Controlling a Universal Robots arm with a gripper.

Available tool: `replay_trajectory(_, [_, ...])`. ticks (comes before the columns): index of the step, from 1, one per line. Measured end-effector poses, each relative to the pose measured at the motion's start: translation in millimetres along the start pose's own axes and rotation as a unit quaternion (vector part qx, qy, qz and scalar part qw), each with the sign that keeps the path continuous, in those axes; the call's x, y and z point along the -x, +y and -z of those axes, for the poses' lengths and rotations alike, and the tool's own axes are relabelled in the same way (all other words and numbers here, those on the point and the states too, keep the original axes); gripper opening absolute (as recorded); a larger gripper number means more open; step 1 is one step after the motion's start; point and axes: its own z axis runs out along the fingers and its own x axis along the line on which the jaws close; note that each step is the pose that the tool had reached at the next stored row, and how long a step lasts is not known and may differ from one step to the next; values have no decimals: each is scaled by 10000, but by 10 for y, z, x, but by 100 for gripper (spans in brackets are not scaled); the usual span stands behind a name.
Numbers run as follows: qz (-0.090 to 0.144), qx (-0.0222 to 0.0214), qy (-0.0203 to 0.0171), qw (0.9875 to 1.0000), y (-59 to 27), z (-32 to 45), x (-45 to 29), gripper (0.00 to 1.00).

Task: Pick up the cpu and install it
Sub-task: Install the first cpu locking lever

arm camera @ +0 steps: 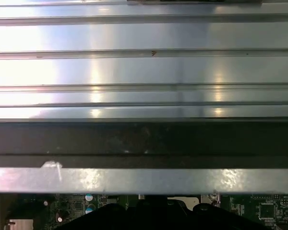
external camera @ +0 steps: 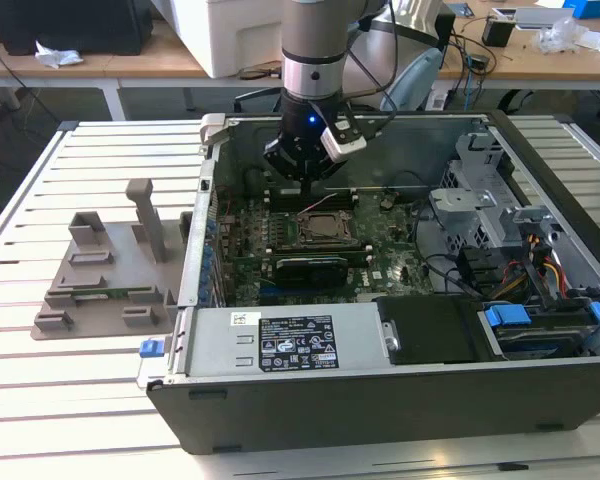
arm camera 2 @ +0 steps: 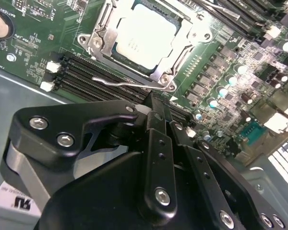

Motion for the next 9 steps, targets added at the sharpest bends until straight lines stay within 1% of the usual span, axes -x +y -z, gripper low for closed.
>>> replay_trajectory(3, [0, 1, 1, 10000, 8, -59, 11, 11])
replay_trajectory(9, [7, 0, 3, 10000, 41, -109, 64, 11])
